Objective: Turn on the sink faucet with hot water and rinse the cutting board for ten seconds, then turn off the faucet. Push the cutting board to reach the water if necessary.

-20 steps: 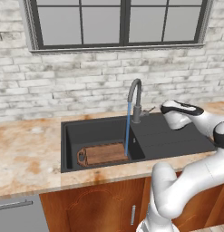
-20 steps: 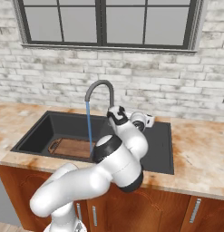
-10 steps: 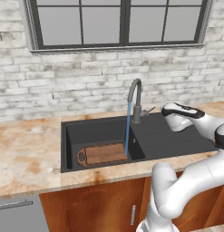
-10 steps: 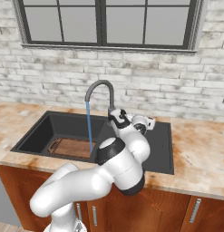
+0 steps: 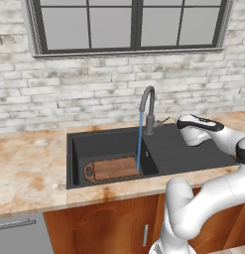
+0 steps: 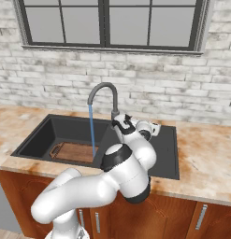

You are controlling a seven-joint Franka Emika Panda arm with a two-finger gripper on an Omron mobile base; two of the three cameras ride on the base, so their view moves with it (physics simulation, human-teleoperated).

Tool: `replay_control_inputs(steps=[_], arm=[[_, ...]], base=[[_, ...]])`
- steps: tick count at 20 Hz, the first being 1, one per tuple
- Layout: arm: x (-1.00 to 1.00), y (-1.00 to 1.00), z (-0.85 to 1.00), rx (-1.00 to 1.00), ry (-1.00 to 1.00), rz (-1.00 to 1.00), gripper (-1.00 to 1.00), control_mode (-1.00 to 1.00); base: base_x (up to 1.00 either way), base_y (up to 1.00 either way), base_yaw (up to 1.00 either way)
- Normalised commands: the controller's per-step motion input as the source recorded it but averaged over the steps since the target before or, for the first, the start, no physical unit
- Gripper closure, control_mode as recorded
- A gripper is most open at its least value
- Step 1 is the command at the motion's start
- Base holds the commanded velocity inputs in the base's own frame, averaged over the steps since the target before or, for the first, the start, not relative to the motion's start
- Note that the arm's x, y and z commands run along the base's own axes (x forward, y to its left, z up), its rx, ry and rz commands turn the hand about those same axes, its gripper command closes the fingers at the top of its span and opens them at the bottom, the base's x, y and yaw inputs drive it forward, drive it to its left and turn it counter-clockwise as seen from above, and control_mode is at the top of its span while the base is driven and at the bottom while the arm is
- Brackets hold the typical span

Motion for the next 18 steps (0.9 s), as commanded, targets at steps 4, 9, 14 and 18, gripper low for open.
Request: replay_control_inputs(steps=[4,9,14,18], arm=[[0.00,0.00,0.00,0.00,0.00,0.00,-1.00,-1.00],[0.00,0.00,0.00,0.00,0.00,0.00,-1.00,-1.00],[0.00,0.00,0.00,0.00,0.00,0.00,-1.00,-1.00],[0.00,0.00,0.00,0.00,0.00,0.00,-1.00,-1.00]], base=[[0.00,0.00,0.00],[0.00,0.00,0.00],[0.00,0.00,0.00],[0.00,0.00,0.00]])
